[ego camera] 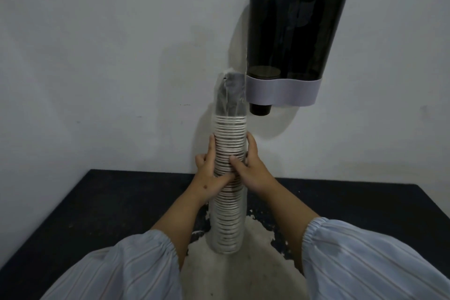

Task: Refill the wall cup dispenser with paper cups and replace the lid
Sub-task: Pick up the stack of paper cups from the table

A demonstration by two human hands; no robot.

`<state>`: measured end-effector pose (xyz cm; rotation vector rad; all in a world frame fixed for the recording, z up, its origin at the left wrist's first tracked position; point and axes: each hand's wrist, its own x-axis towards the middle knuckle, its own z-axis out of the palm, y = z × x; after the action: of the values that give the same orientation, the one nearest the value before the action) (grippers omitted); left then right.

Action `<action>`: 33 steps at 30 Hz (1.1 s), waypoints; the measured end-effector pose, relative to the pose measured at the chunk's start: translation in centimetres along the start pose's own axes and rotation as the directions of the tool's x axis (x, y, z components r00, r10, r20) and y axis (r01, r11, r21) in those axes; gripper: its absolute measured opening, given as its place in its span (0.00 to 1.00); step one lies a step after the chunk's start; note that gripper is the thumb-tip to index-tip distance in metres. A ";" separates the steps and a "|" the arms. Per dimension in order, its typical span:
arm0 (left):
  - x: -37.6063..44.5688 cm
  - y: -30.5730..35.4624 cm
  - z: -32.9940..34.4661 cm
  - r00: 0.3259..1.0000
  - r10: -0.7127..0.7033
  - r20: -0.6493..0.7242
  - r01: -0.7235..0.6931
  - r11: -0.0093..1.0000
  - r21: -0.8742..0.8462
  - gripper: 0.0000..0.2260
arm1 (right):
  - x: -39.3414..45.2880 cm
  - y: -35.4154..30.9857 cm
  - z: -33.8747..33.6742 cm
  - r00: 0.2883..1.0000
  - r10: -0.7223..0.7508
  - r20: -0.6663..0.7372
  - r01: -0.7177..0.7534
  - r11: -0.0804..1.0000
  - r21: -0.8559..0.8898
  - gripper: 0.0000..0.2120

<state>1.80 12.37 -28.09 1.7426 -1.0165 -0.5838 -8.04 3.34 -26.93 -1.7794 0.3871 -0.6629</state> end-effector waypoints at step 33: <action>-8.4 4.7 1.2 0.985 -0.122 0.124 0.153 0.946 -0.285 0.22 | -11.1 -5.2 -4.8 0.949 0.314 0.036 -0.312 0.914 0.258 0.20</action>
<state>-5.25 18.13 -24.82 1.5381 -0.8346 -0.8777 -20.11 7.59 -23.68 -1.4247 0.5508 -0.4664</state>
